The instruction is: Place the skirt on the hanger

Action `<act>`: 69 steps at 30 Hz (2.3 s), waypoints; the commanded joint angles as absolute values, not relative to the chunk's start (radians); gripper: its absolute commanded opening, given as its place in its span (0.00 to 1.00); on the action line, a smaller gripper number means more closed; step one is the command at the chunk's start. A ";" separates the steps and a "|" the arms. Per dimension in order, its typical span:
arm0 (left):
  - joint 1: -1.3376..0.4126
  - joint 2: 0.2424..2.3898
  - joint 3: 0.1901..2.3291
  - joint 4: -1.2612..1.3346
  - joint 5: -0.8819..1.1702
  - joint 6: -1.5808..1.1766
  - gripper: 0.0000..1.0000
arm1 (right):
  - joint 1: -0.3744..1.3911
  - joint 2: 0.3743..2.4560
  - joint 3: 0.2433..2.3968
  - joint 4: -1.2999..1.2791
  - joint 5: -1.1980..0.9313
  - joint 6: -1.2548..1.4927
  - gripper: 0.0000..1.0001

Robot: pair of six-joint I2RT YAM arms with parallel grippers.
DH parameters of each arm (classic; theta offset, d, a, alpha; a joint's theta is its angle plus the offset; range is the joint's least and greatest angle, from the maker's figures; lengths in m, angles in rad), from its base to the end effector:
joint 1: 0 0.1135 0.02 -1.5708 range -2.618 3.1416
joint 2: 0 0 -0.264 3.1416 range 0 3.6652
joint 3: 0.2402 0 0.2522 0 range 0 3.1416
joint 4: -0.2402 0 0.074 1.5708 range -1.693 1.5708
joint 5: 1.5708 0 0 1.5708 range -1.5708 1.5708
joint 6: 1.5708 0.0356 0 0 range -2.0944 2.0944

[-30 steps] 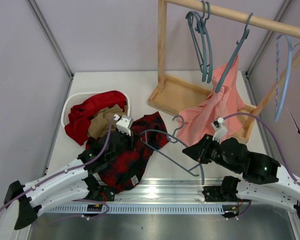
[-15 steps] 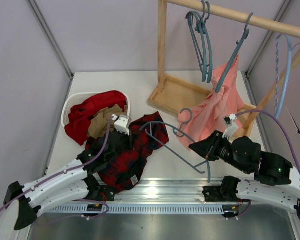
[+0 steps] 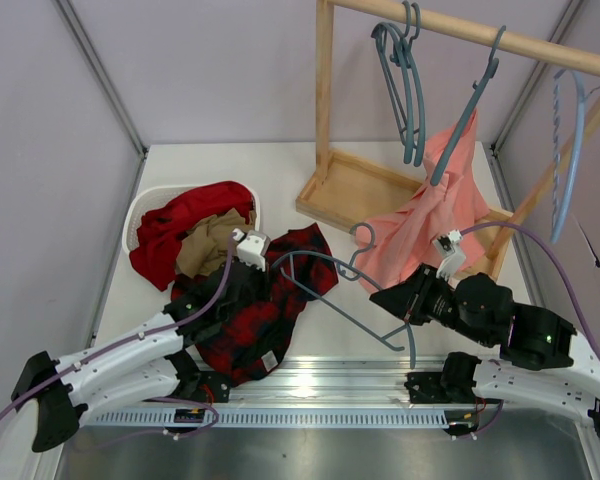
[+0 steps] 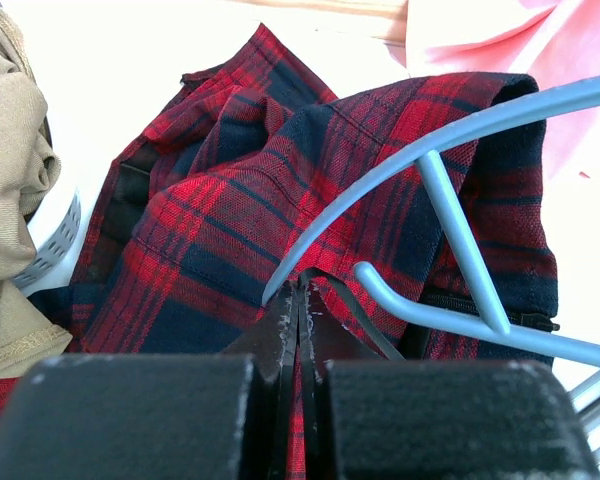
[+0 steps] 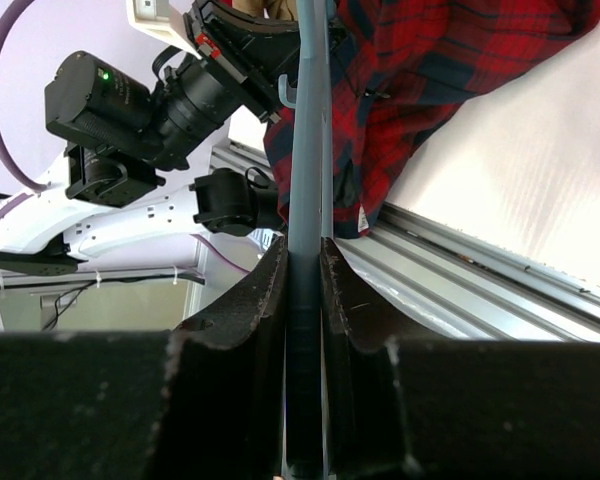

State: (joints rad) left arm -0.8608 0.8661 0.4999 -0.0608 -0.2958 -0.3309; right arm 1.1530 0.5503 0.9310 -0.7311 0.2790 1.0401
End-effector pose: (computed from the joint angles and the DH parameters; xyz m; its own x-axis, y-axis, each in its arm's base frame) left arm 0.1366 -0.1430 0.2382 -0.4348 0.0291 -0.9001 0.4348 0.8820 -0.1815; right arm 0.0502 0.0890 0.3611 -0.7378 0.3815 -0.5569 -0.2715 0.5877 0.7622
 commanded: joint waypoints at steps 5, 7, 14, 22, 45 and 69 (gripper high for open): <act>-0.853 0.874 0.554 -0.009 -0.322 -0.308 0.00 | 1.166 0.551 0.948 -0.680 0.278 1.060 0.00; -0.853 0.874 0.561 -0.011 -0.325 -0.307 0.00 | 1.169 0.552 0.940 -0.680 0.281 1.061 0.00; -0.851 0.856 0.558 -0.006 -0.321 -0.313 0.00 | 1.177 0.555 0.905 -0.684 0.299 1.077 0.00; -0.851 0.862 0.566 -0.008 -0.316 -0.310 0.00 | 1.190 0.568 0.881 -0.647 0.298 1.088 0.00; -0.853 0.793 0.565 -0.095 -0.186 -0.419 0.00 | 1.235 0.532 0.689 -0.241 0.480 0.852 0.00; -0.821 0.776 0.931 -0.336 -0.134 -0.507 0.87 | 1.310 0.655 0.497 0.393 0.549 0.528 0.00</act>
